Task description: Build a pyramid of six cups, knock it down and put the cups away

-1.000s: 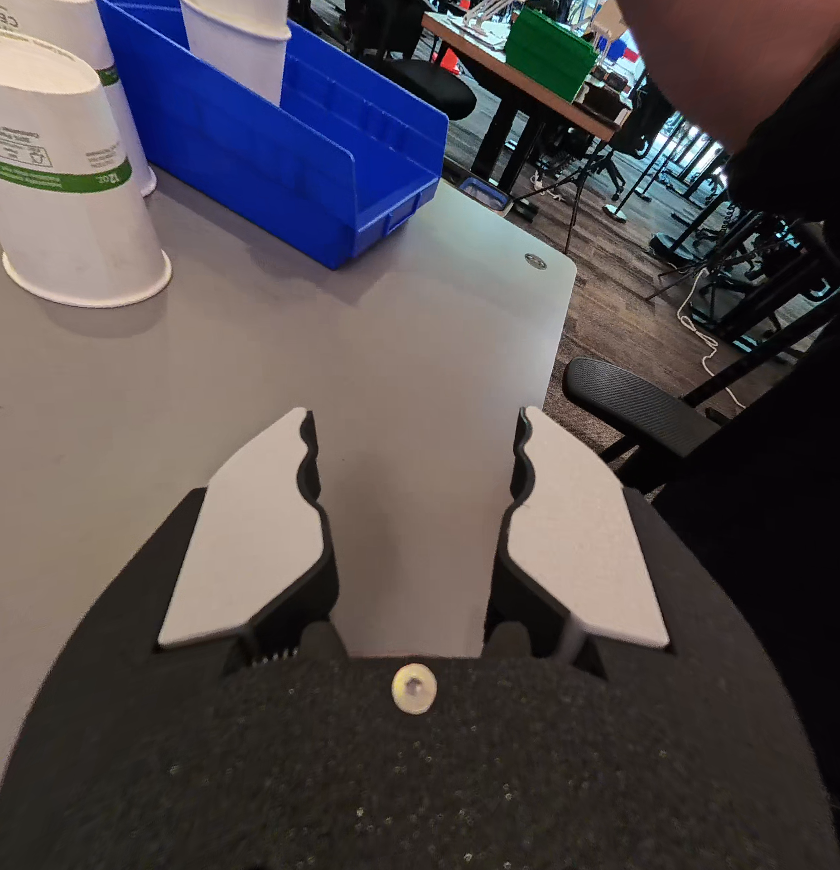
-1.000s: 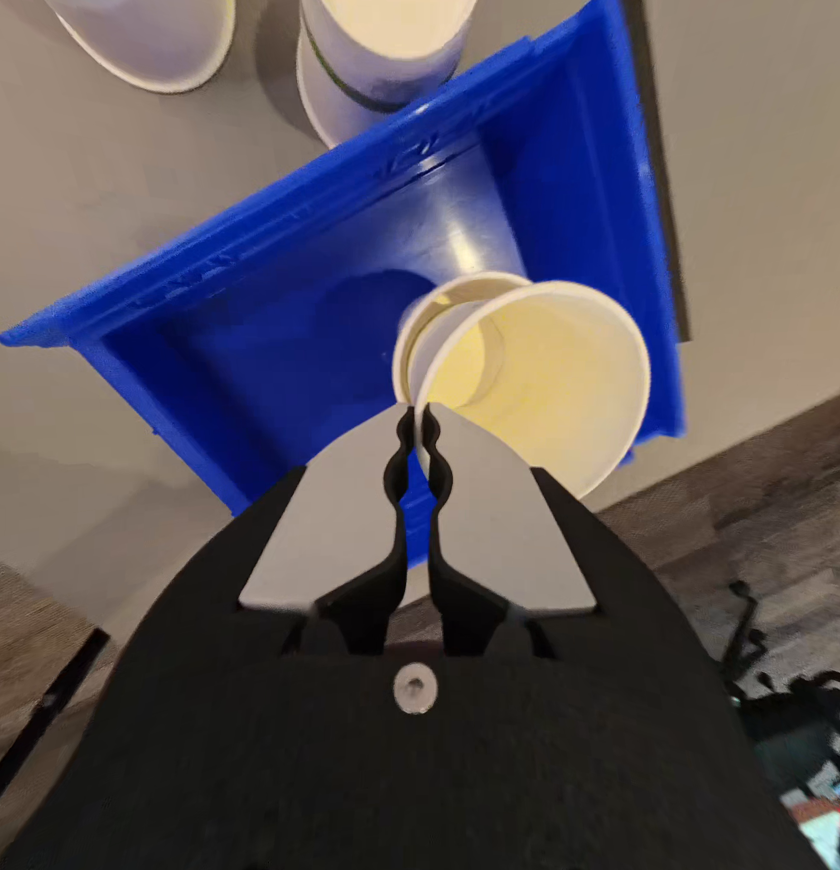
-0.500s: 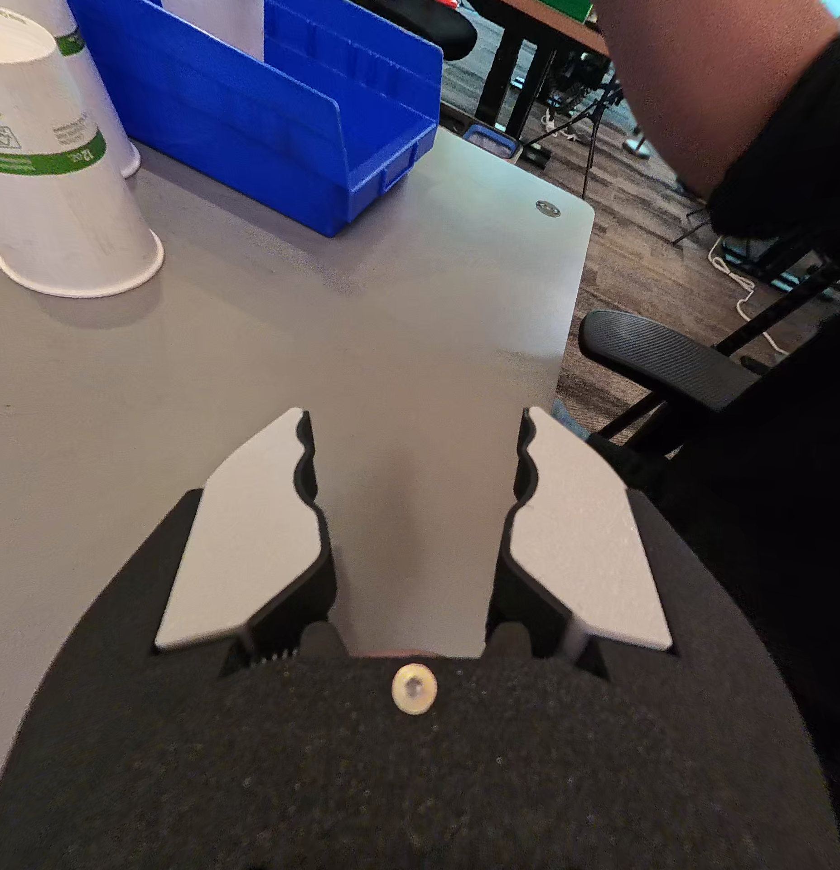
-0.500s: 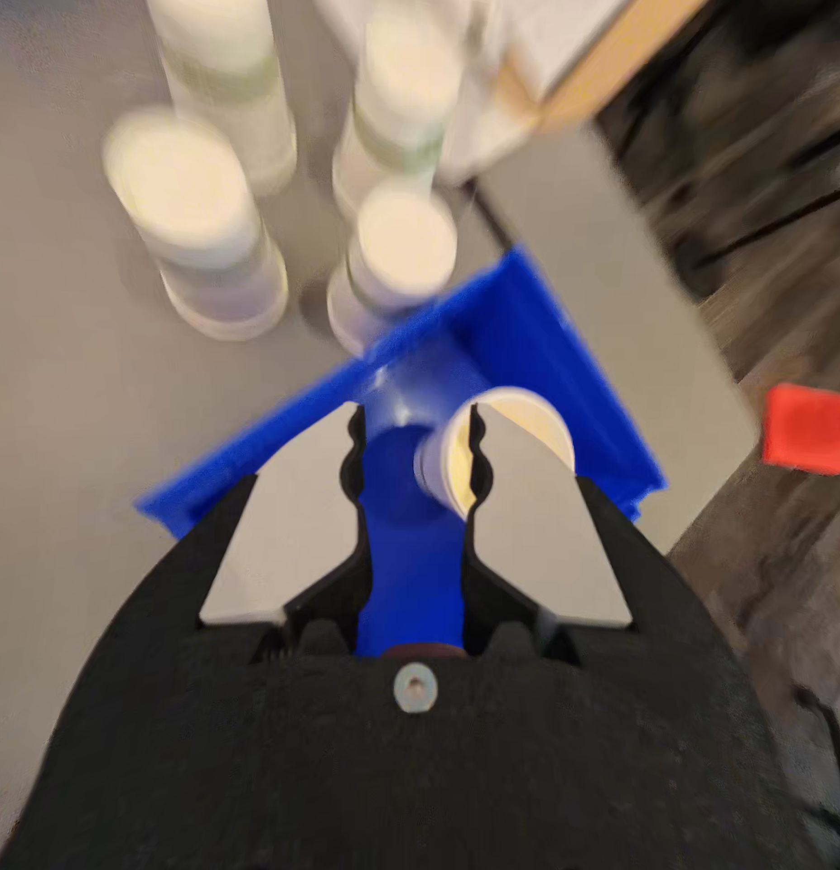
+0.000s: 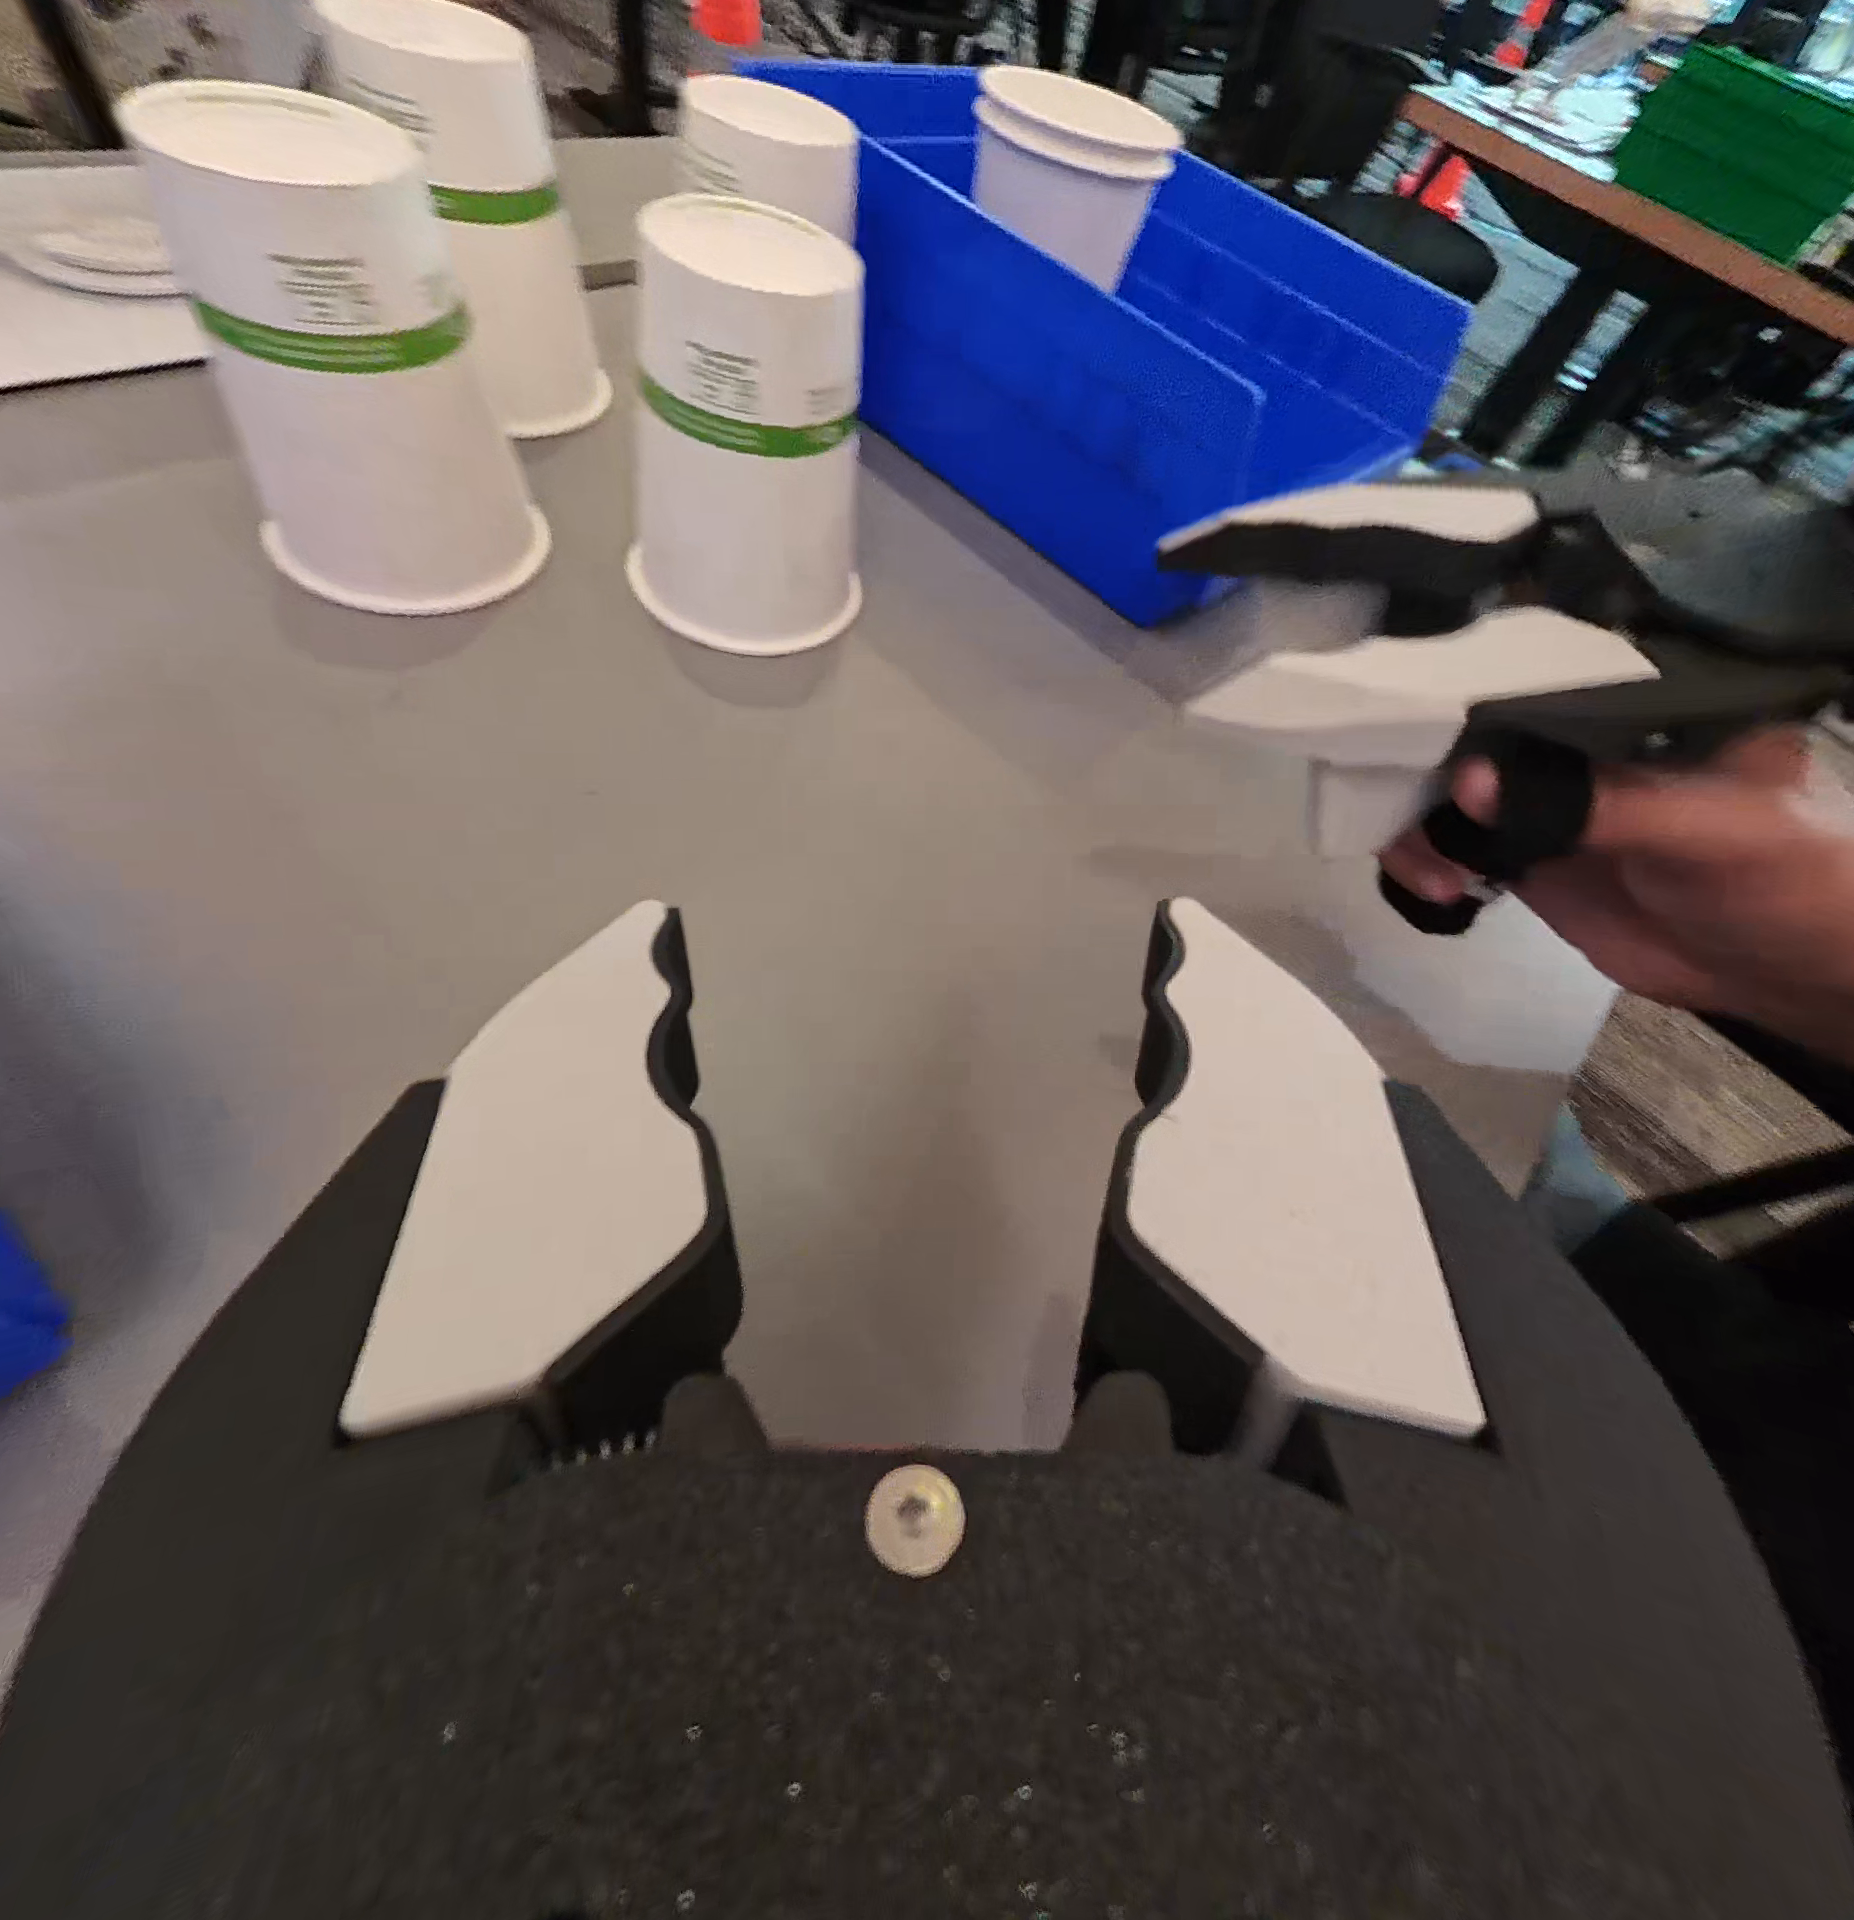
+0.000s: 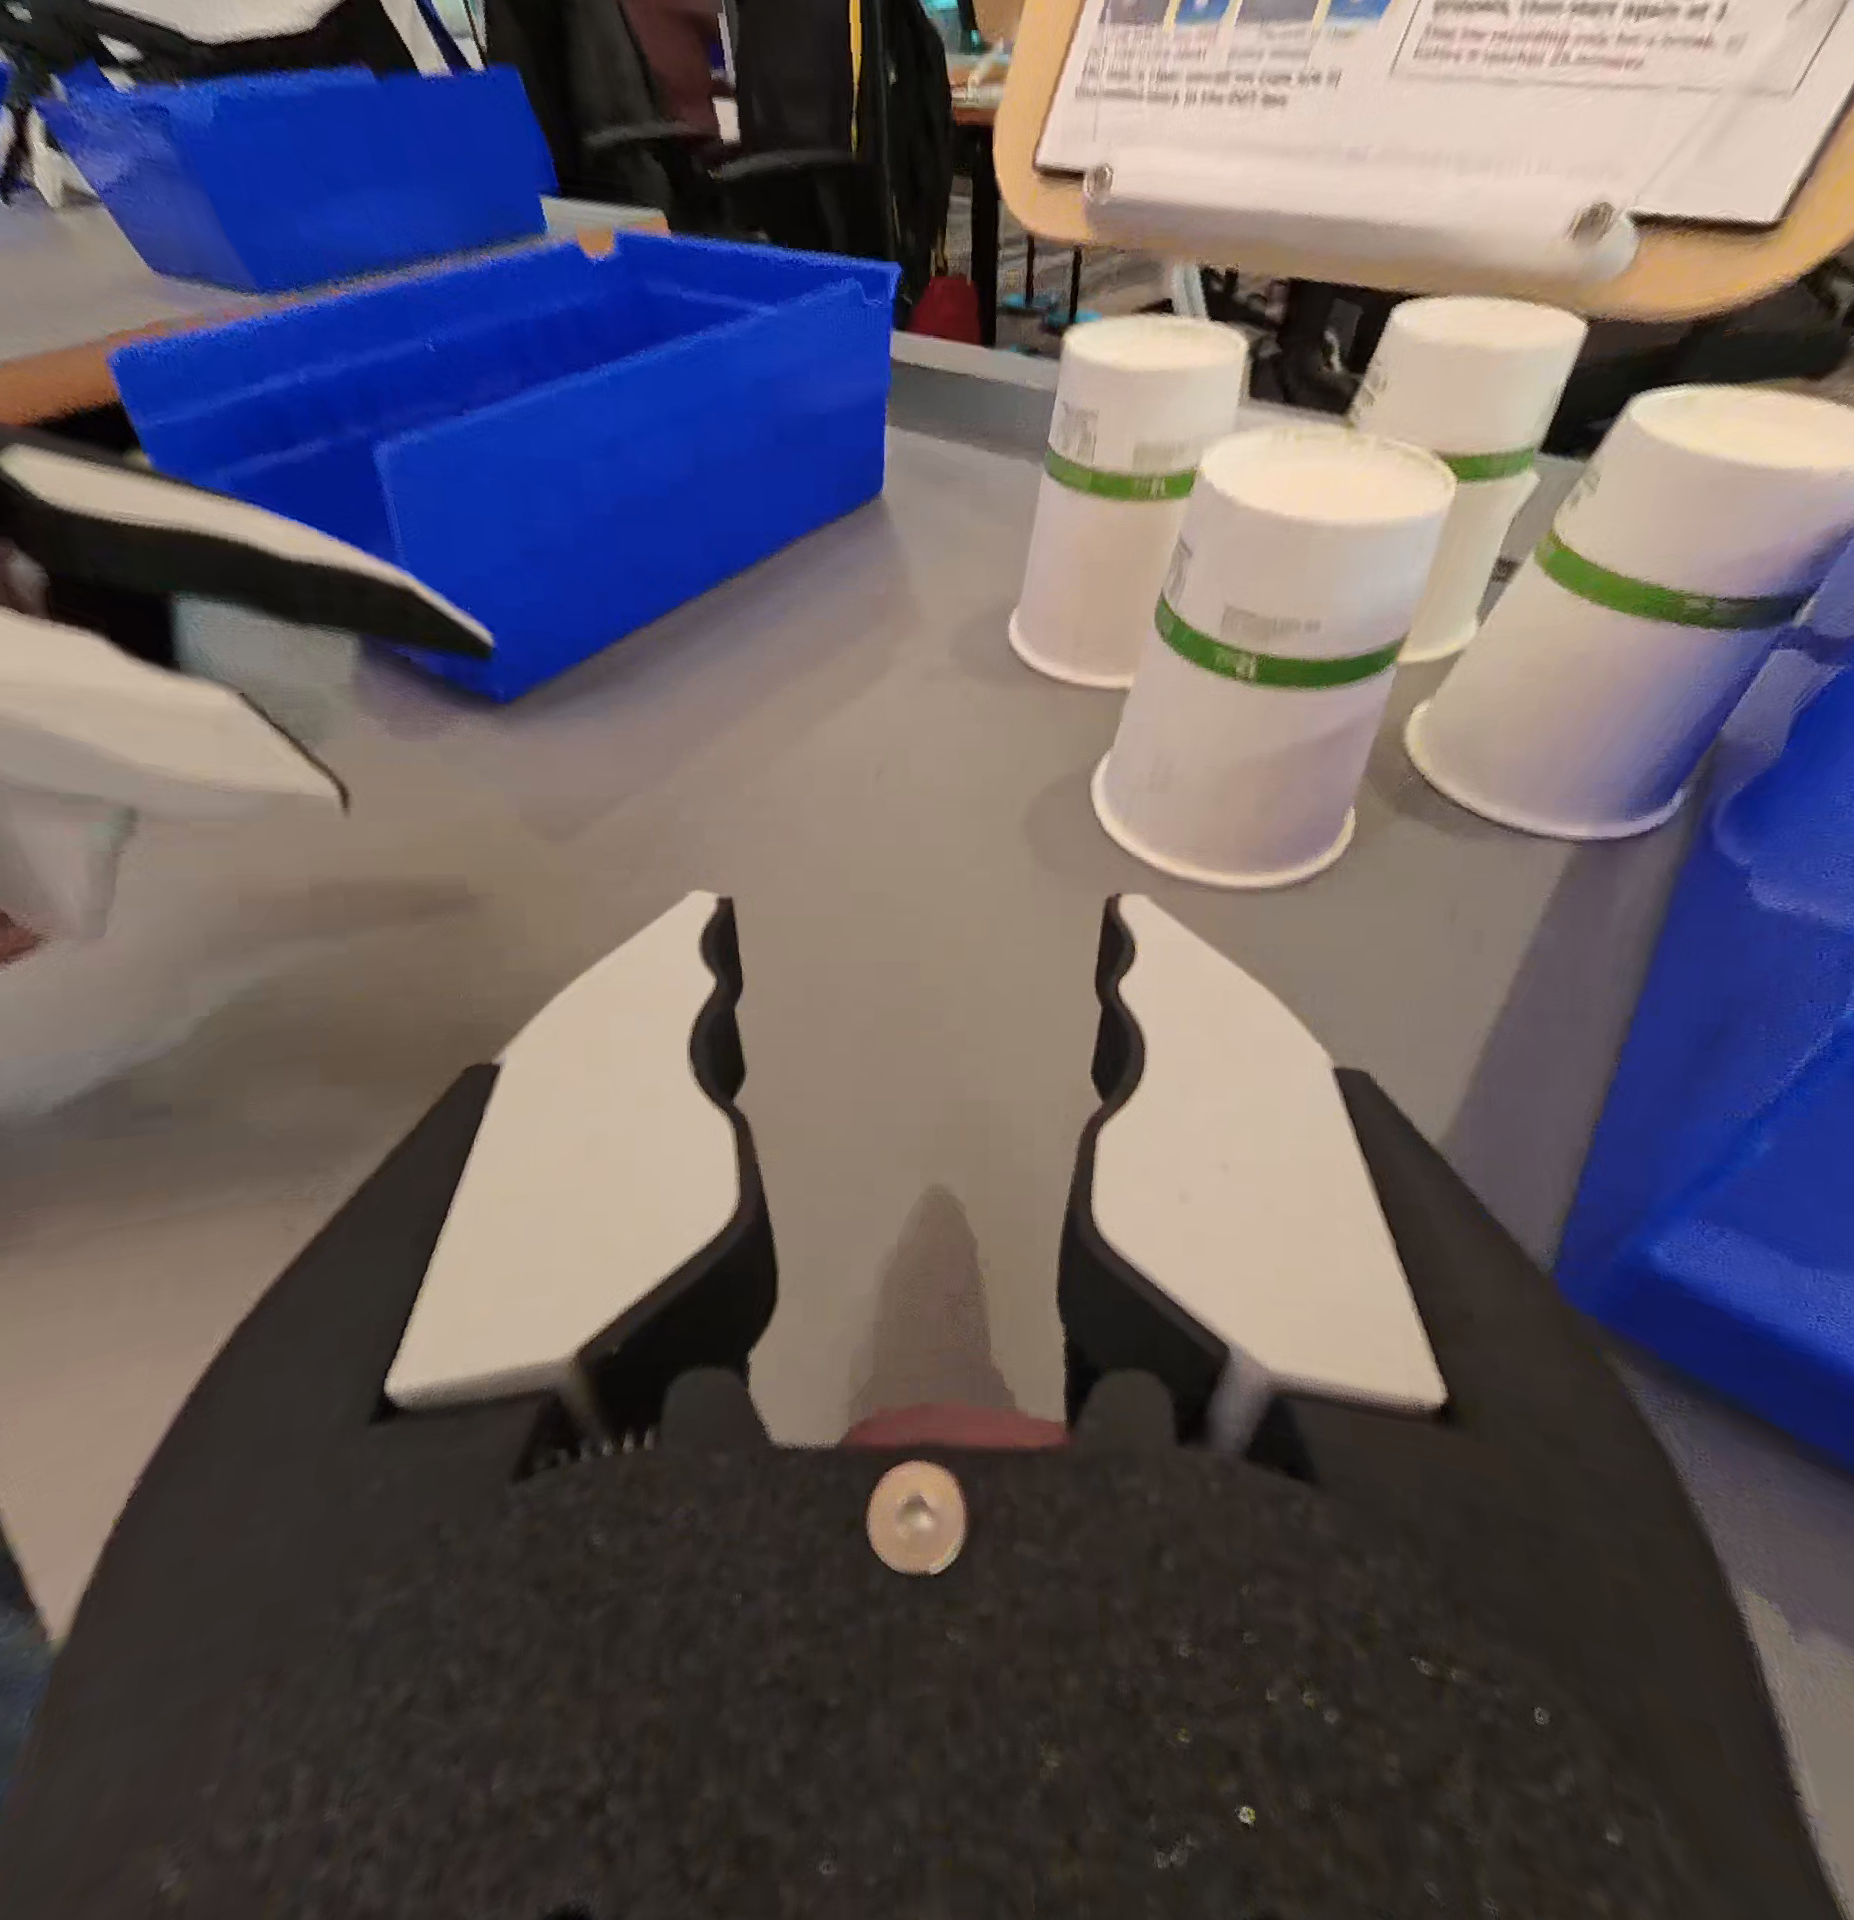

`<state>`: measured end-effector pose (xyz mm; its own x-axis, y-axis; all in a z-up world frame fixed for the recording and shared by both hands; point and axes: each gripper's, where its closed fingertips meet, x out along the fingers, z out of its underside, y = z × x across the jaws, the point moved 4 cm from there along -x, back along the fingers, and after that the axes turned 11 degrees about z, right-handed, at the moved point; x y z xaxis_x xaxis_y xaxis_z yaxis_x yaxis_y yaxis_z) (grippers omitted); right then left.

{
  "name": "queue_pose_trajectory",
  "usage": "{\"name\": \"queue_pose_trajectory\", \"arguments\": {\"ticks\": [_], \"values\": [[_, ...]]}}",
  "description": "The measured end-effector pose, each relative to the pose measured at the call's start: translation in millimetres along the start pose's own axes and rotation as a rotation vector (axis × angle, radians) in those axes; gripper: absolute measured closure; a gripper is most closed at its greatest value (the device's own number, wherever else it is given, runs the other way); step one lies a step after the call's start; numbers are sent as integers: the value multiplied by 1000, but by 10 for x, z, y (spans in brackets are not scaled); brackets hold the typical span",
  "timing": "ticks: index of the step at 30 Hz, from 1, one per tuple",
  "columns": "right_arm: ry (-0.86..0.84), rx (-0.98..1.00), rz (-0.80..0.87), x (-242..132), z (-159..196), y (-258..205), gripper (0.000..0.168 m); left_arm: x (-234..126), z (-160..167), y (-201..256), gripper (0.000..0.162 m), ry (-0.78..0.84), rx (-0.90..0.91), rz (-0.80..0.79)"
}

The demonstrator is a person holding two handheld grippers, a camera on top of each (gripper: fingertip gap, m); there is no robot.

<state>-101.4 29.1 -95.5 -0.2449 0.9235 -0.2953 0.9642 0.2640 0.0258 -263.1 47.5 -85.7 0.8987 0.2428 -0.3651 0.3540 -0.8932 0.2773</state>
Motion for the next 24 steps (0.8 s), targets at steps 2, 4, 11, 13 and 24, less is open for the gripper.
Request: {"name": "queue_pose_trajectory", "arguments": {"ticks": [2, 4, 11, 13, 24], "values": [[-20, 2, 13, -17, 109, 60, 103, -13, 19, -73, 79, -1, 5, -61], [-20, 38, 1, -29, 124, 102, 103, 3, 36, -102, 79, -12, 3, -80], [48, -66, 58, -67, 1, 278, 106, 265, -389, -538, 74, -270, -4, -116], [50, -64, 47, -66, -7, 296, 108, 457, -749, -807, 72, -373, 113, -109], [13, -22, -79, -108, 100, 141, 115, 1492, -1356, -1926, 71, -969, 362, 131]]}}
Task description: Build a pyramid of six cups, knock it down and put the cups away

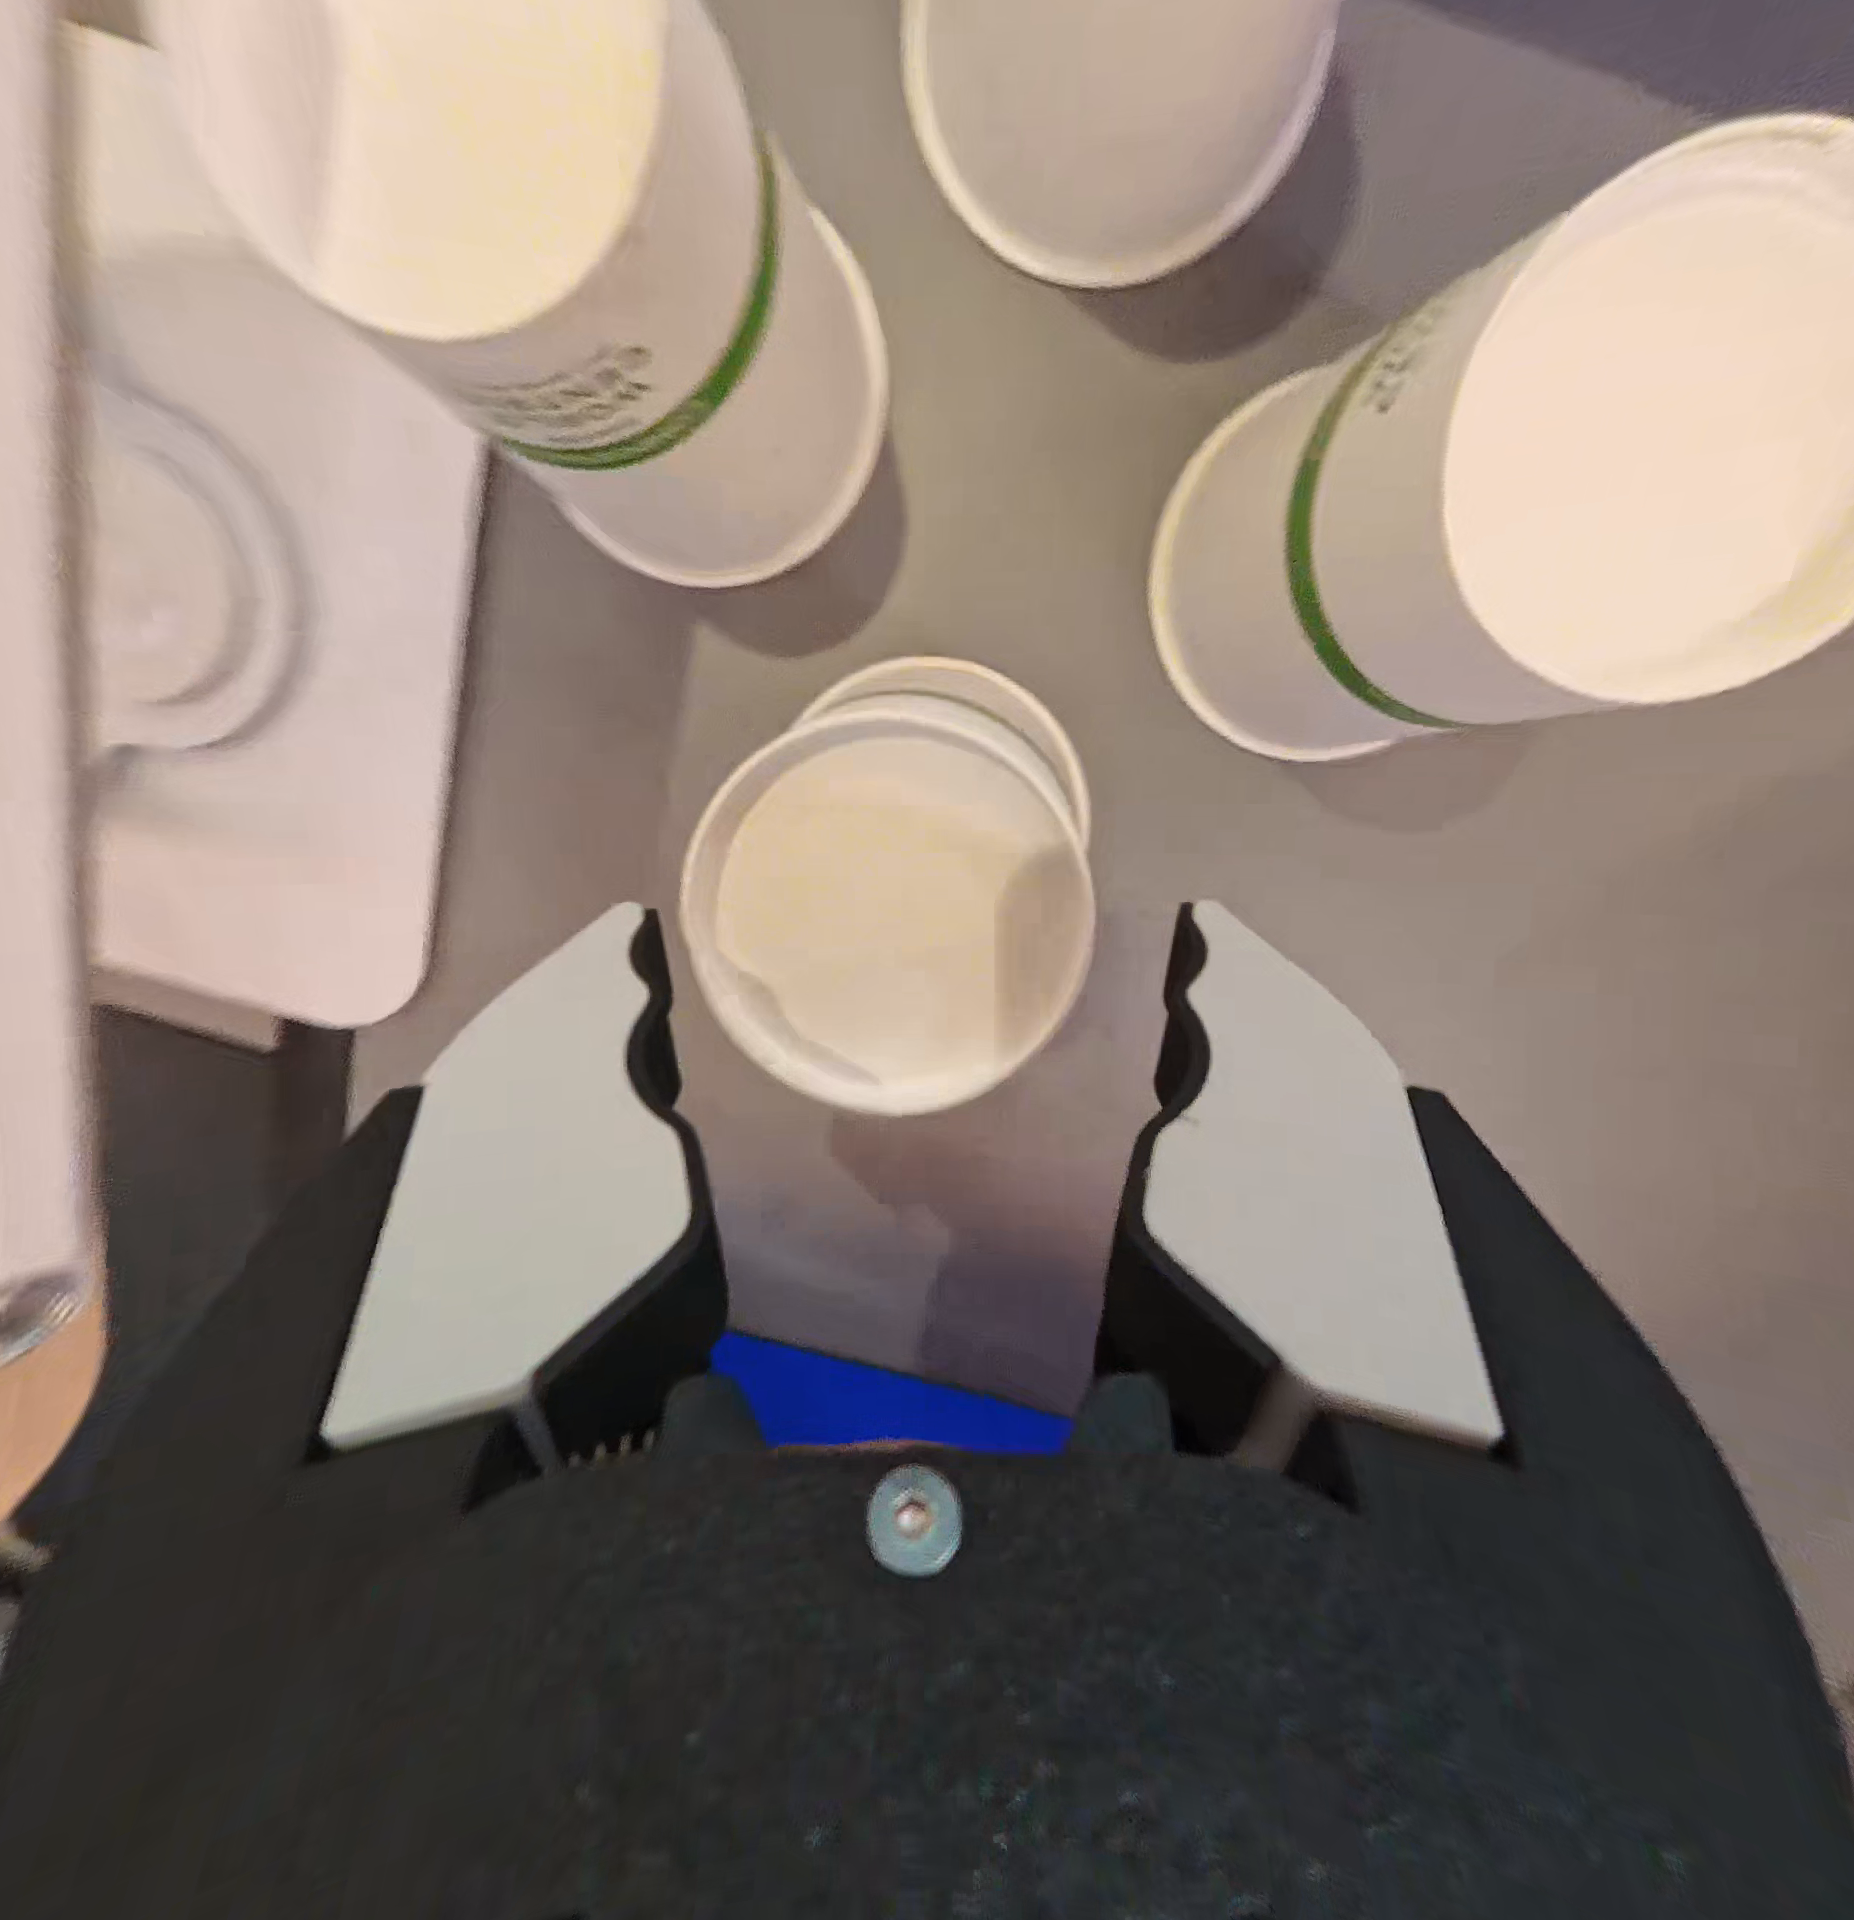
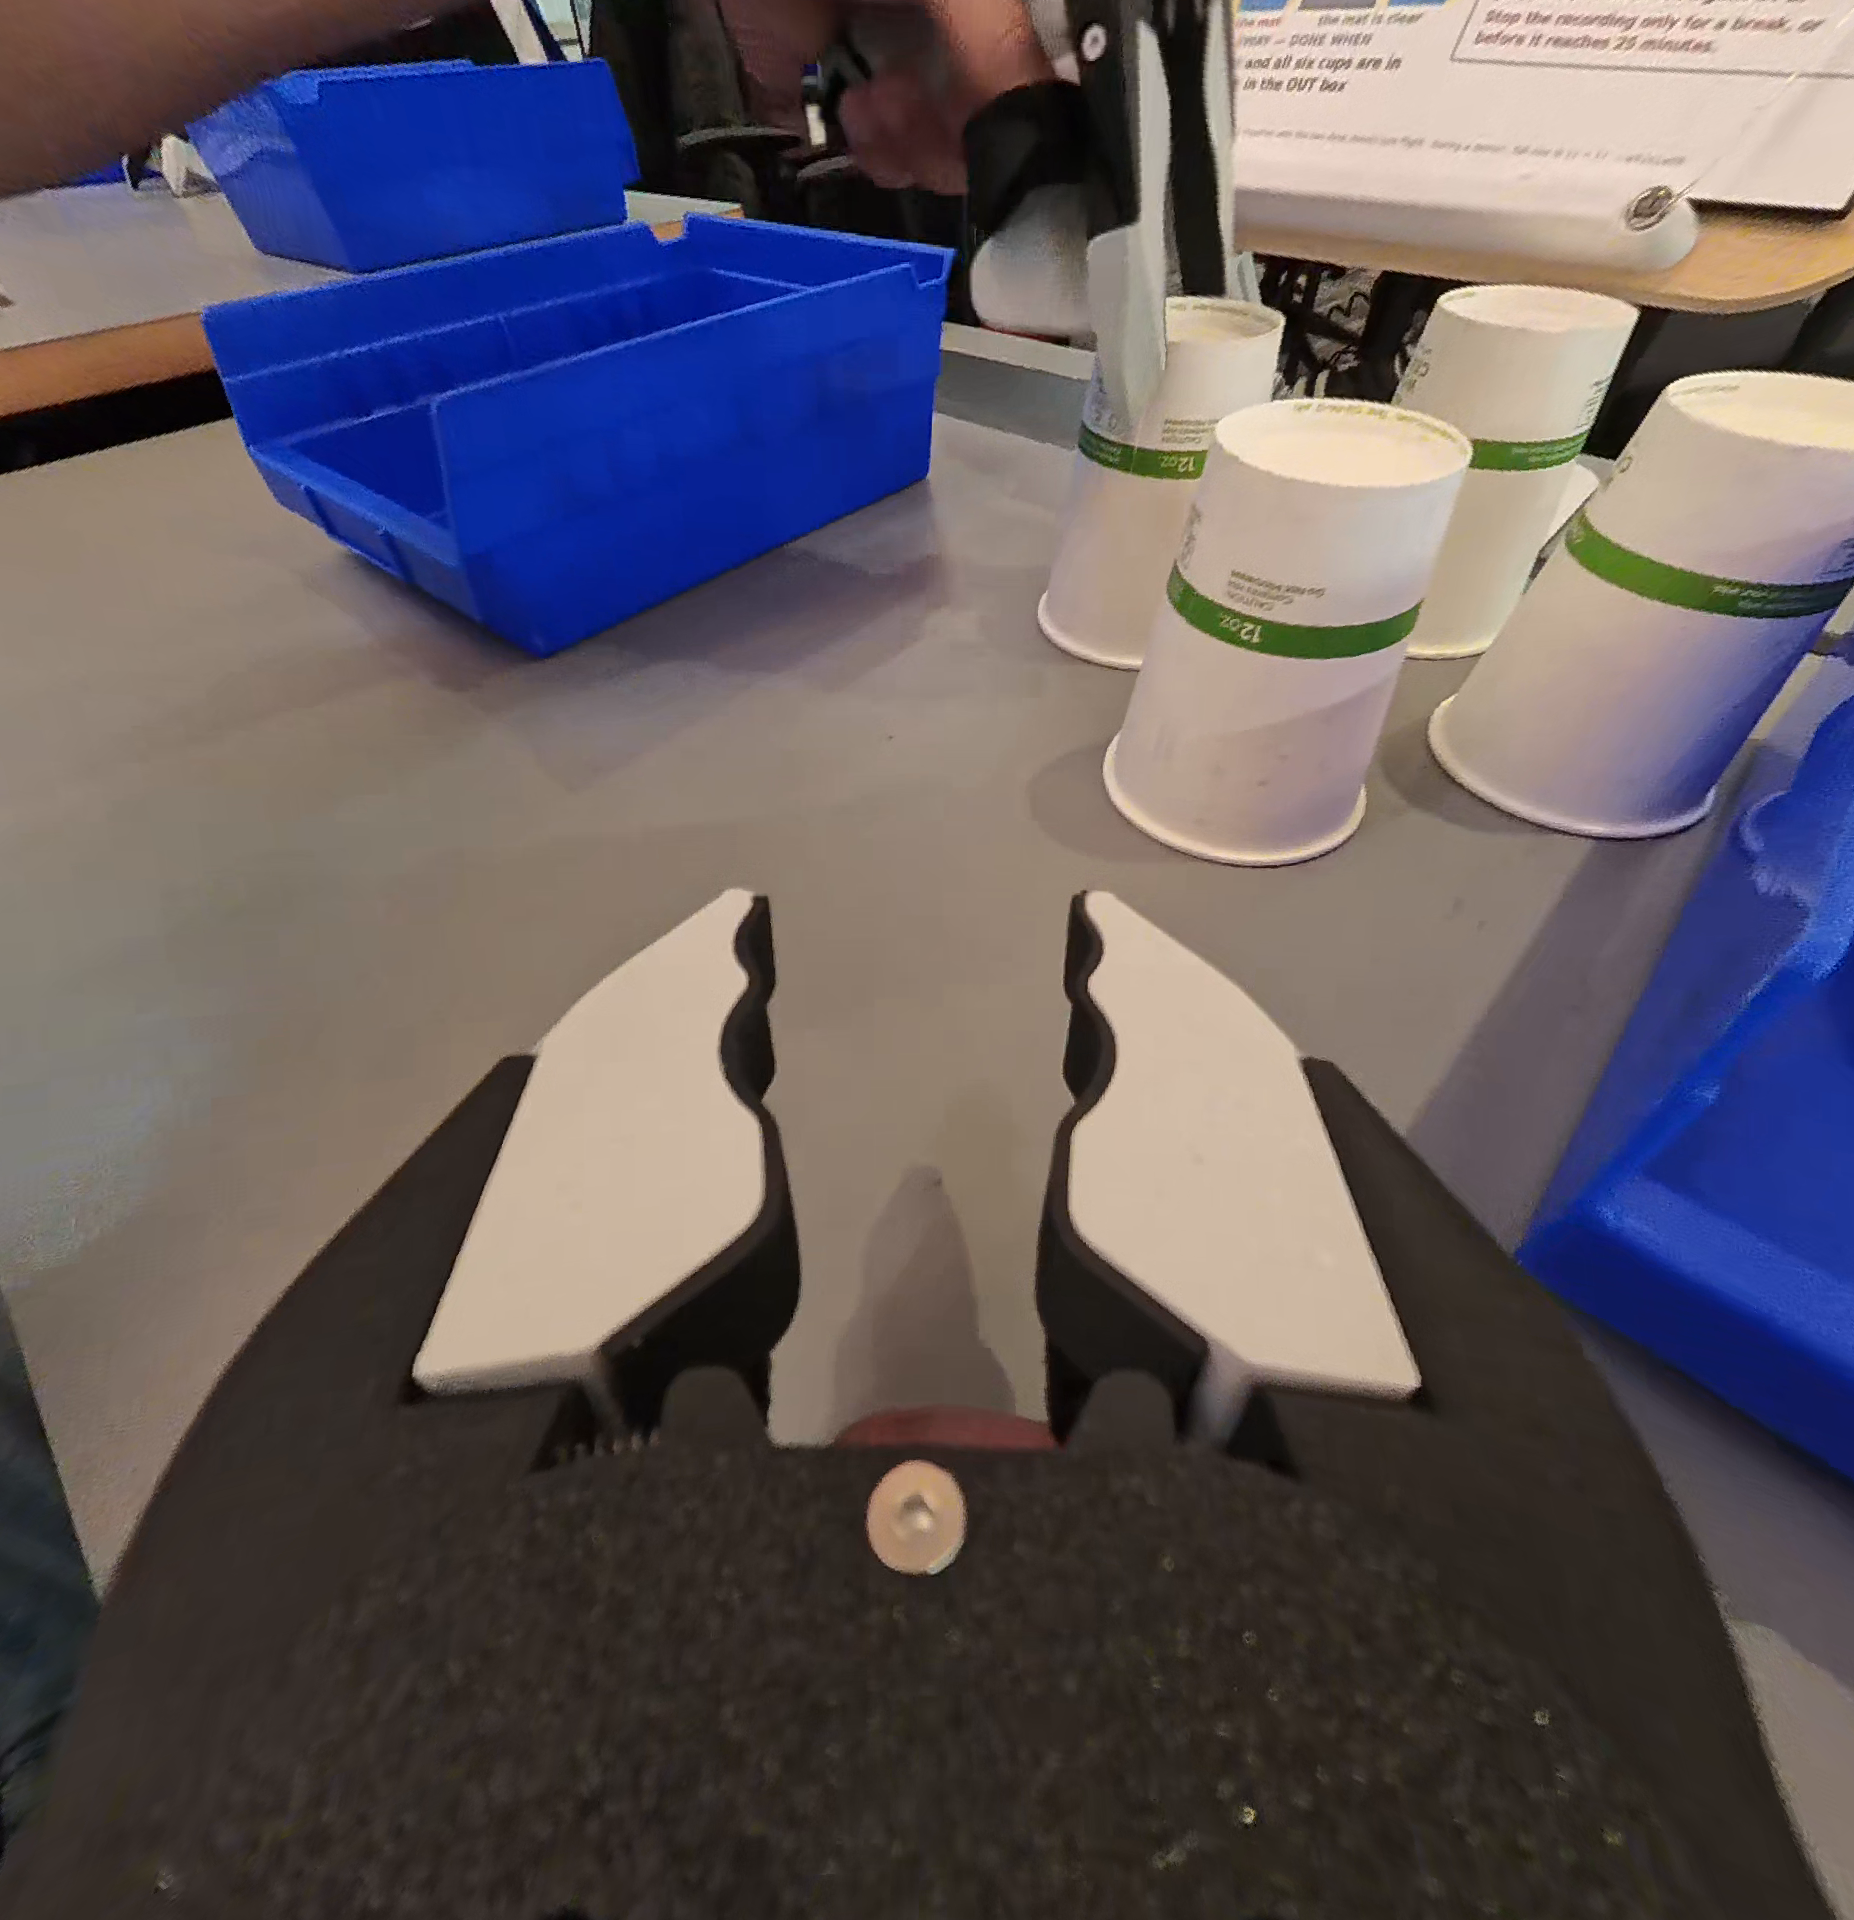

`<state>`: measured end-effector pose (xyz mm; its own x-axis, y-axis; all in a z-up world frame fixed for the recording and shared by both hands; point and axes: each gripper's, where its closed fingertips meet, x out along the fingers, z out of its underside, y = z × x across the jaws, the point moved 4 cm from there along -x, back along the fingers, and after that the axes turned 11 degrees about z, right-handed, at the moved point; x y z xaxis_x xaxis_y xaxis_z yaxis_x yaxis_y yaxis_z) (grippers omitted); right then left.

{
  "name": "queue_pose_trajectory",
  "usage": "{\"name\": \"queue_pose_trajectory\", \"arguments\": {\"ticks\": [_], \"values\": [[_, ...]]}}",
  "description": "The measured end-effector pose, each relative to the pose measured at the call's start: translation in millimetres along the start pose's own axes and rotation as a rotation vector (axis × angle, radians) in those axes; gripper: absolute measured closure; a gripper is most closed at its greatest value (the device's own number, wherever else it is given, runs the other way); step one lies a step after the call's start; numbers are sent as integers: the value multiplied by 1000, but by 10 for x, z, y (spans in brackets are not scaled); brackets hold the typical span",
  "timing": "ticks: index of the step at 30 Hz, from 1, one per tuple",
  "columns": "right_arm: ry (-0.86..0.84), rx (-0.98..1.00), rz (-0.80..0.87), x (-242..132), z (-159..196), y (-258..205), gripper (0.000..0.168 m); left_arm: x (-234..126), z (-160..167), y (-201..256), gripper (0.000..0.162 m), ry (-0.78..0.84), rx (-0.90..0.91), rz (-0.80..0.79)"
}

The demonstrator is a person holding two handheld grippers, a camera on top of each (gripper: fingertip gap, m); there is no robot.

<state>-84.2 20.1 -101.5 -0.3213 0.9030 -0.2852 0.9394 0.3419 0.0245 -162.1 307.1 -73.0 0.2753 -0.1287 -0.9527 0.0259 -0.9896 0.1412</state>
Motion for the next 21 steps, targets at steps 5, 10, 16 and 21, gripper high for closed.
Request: {"name": "queue_pose_trajectory", "arguments": {"ticks": [5, 10, 16, 21], "values": [[-3, -2, 15, -21, 18, 76, 115, 60, -6, 14, 86, -22, 10, 93], [13, 33, 36, -40, -16, 211, 115, -440, 18, 193, 87, 356, -26, 95], [129, 37, -41, 9, -297, 298, 114, -1179, 513, 652, 87, 1052, -167, 173], [273, 40, -345, 105, -1094, 209, 118, -1305, 734, 1154, 87, 1336, -184, 344]]}}
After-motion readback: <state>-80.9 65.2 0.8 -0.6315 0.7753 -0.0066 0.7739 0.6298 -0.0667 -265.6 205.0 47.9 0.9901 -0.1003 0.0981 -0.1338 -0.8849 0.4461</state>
